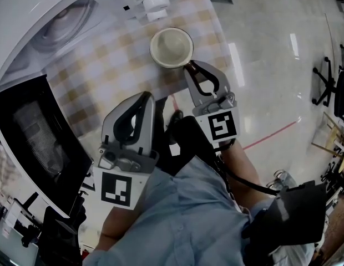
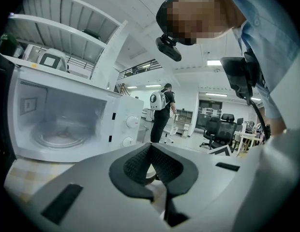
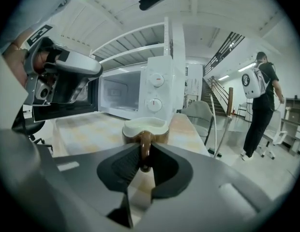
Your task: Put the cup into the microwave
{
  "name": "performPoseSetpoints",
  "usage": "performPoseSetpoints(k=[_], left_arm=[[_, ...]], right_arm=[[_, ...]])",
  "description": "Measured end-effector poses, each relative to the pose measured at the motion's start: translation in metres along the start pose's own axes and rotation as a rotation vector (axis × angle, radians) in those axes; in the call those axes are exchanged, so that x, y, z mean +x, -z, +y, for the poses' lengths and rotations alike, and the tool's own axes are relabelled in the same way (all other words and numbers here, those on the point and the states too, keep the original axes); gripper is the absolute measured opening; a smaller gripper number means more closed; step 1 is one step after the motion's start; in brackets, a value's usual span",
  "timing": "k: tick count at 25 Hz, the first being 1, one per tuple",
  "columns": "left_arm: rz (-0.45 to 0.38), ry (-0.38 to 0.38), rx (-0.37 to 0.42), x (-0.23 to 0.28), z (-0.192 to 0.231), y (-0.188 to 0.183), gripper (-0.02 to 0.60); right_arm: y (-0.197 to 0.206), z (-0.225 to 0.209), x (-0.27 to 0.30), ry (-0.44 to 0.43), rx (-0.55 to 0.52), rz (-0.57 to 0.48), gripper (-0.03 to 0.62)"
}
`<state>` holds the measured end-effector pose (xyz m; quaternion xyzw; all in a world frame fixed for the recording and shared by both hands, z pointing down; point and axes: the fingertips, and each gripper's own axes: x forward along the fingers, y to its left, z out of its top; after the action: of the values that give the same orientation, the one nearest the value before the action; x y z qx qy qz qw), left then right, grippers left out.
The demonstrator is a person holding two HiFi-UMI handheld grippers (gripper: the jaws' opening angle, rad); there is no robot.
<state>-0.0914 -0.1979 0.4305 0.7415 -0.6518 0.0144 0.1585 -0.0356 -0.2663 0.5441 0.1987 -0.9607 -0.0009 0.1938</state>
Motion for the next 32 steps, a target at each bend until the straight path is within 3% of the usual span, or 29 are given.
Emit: performPoseSetpoints(k=[6,15,25,32], left_arm=[[-0.001,-0.01,0.002,-0.002,-0.003,0.001,0.005],[-0.023,-0.022,0.011,-0.011,-0.01,-0.009,0.005],[-0.085,-0.084,0.012,-0.052,-0.019,-0.042,0.005],[-0.102,-0.129,0.036,-0.062,0.006,-0.049,0.005]], right_arm=[[-0.005,-0.005,-0.006,0.025,0.1,-0.064,0.051],[-0.027,-0.002,-0.015,0.004,0.081,-0.099,0.051],[-0.087,0.027,-0.031,-0.071,0.061,-0.158,0.051],[-0.113,0.05,-0.021,-0.122,0.049,-0.182,0.051]])
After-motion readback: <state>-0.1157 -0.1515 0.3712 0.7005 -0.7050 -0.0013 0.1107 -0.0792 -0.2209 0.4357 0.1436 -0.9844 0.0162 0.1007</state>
